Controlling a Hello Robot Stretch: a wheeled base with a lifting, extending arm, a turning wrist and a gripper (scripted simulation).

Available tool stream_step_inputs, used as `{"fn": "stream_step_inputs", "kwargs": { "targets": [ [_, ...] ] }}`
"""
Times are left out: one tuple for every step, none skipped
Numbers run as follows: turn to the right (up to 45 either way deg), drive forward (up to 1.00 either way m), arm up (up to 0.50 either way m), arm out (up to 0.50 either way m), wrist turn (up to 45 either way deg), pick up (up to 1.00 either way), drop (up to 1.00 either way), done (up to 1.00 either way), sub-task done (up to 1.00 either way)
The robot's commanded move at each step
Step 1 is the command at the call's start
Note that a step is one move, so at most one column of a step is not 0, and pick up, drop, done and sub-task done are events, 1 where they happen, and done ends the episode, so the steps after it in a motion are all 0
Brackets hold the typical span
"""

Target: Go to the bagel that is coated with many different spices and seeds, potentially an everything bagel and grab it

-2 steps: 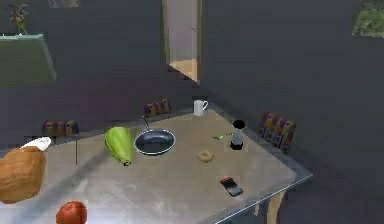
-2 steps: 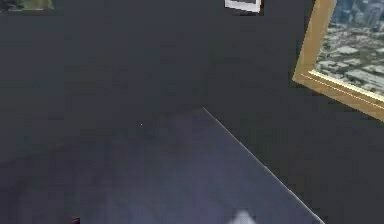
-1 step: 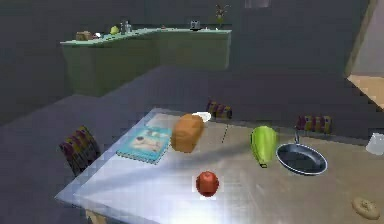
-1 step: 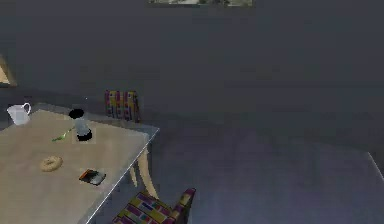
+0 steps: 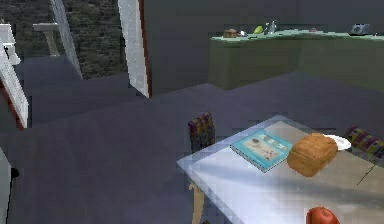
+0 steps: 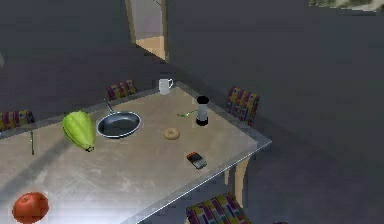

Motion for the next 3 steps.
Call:
{"fn": "stream_step_inputs", "kwargs": {
  "targets": [
    [-3.0,0.0,0.0,0.0,0.0,0.0,0.0,0.0,0.0],
    [45.0,0.0,0.0,0.0,0.0,0.0,0.0,0.0,0.0],
    [45.0,0.0,0.0,0.0,0.0,0.0,0.0,0.0,0.0]
  ]
}}
